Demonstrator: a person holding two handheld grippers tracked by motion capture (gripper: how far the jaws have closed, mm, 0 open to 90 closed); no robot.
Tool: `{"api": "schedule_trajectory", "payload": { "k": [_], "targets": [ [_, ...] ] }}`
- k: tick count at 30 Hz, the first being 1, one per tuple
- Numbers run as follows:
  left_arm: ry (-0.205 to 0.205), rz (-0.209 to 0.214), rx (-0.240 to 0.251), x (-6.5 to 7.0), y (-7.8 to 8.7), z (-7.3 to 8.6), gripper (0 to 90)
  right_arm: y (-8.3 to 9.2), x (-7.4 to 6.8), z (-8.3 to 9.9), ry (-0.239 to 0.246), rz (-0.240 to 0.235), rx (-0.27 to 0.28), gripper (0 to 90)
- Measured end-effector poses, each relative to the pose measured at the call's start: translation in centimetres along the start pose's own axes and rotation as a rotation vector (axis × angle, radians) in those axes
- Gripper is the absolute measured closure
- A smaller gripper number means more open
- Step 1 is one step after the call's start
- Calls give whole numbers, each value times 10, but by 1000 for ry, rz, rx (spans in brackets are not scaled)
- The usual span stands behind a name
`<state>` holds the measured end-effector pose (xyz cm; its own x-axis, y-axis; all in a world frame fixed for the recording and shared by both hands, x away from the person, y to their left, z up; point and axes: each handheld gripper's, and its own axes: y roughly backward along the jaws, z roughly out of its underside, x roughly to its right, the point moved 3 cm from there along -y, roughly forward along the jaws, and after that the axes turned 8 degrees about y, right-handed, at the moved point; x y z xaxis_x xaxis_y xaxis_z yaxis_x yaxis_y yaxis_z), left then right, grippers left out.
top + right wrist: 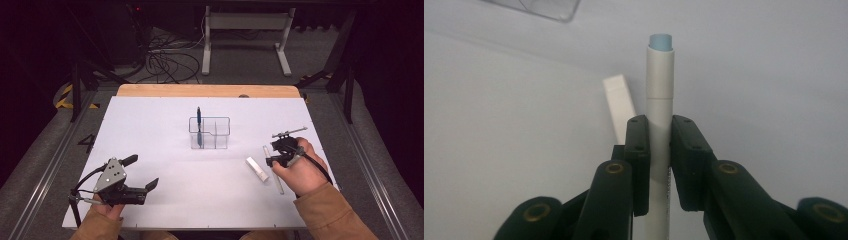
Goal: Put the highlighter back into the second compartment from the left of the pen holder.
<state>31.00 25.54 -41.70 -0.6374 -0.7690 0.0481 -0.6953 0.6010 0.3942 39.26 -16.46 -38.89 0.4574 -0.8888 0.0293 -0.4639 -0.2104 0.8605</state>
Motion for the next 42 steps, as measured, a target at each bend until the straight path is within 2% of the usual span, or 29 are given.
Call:
{"api": "schedule_trajectory", "payload": {
  "k": [11,16,21,31,37,42],
  "targets": [
    [5,-17,1,0,5,3,46,9,-13,-24,83,-40,173,797],
    [8,-24,-1,-1,7,4,46,14,-19,-35,108,-96,256,797],
    [12,-28,3,-1,10,5,46,17,-23,-44,145,-123,346,797],
    [13,-31,3,-1,10,5,46,18,-28,-61,170,-175,518,797],
    [12,-30,3,-1,10,5,46,19,-30,-69,170,-220,618,796],
    [14,-29,3,-1,10,5,46,19,-33,-75,165,-250,681,797]
  ]
}}
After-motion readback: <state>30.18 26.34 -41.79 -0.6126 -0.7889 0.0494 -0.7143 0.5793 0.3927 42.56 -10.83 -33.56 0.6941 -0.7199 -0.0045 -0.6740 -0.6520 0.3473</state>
